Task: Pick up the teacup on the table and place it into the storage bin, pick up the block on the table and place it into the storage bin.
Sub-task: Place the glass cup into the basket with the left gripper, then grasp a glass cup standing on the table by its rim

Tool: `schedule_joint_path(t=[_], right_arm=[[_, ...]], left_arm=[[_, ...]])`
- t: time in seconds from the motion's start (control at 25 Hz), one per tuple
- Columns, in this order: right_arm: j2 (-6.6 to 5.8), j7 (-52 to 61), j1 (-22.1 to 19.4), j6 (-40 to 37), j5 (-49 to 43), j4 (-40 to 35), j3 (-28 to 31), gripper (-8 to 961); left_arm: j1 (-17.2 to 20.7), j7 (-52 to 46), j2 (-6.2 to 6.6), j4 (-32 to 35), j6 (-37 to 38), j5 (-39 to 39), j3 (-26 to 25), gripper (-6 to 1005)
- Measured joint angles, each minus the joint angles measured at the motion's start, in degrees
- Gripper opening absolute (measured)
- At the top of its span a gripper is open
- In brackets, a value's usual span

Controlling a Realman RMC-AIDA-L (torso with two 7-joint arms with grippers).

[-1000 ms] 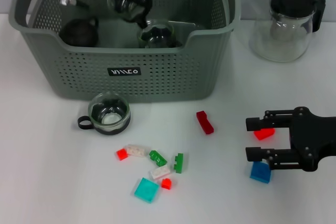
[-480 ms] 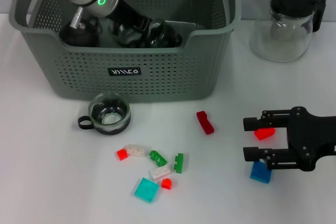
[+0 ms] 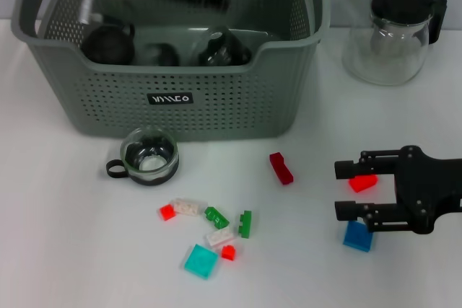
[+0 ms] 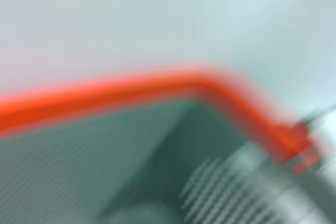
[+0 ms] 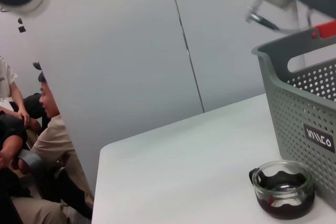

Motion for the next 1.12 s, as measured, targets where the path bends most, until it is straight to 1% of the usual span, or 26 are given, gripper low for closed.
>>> schedule_joint_path(t=[0.04, 0.08, 0.12, 0.16, 0.24, 0.32, 0.4, 0.48, 0.52, 0.6, 0.64, 0.72, 0.8, 1.0, 1.12], right_arm=[[0.0, 0.0, 0.06, 0.0, -0.01, 0.0, 0.08, 685], [0.0, 0.0, 0.11, 0.0, -0.01, -0.01, 0.13, 685], [0.01, 0.0, 0.17, -0.01, -0.01, 0.0, 0.14, 685], [0.01, 0.0, 0.22, 0.0, 0.01, -0.01, 0.16, 685], [-0.01, 0.0, 0.24, 0.0, 0.04, -0.01, 0.17, 685], [-0.06, 0.0, 0.24, 0.0, 0.07, -0.01, 0.17, 685], [-0.12, 0.0, 0.21, 0.0, 0.08, -0.01, 0.22, 685], [-0.16, 0.0, 0.08, 0.0, 0.09, -0.01, 0.3, 685], [-0.16, 0.0, 0.05, 0.01, 0.09, -0.01, 0.34, 685], [-0.17, 0.06, 0.07, 0.0, 0.09, -0.01, 0.35, 685], [-0.18, 0.18, 0.11, -0.01, 0.09, 0.0, 0.35, 685], [-0.23, 0.37, 0.21, -0.16, 0.09, -0.01, 0.34, 685], [-0.31, 0.42, 0.24, -0.31, 0.09, -0.01, 0.35, 685], [-0.37, 0.5, 0.15, -0.4, 0.08, -0.01, 0.38, 684], [-0.4, 0.61, 0.04, -0.45, 0.08, -0.01, 0.41, 684]], left_arm=[[2.34, 3.66, -0.24, 2.78, 2.45, -5.15, -1.77, 357], [4.63, 6.49, 0.07, 4.33, 5.36, -10.99, -3.11, 394], [7.19, 9.51, 0.71, 5.19, 9.11, -17.63, -4.66, 432], [9.03, 11.5, 1.21, 5.38, 12.1, -22.2, -5.79, 464], [12.24, 15.37, 2.28, 5.13, 19.54, -29.36, -9.58, 529], [14.66, 19.68, 2.39, 4.94, 27.57, -31.76, -14.43, 593], [17.17, 24.91, 2.31, 5.03, 35.57, -31.43, -18.19, 602], [19.97, 30.24, 2.08, 5.74, 40.29, -29.07, -19.28, 602], [21.04, 32.35, 1.79, 6.28, 40.95, -27.36, -19.19, 602], [23.45, 37.99, 0.77, 7.68, 41.97, -21.98, -18.3, 602], [23.92, 39.79, 0.43, 8.03, 41.9, -19.98, -17.62, 602], [24.78, 44.21, -0.75, 8.48, 41.5, -14.51, -14.35, 602], [25.03, 46.07, -1.67, 8.8, 40.01, -11.47, -11.16, 602], [24.64, 45.48, -4.25, 10.95, 31.59, -6.52, -2.14, 602], [23.55, 42.26, -4.94, 11.8, 26.76, -3.36, 2.95, 601]])
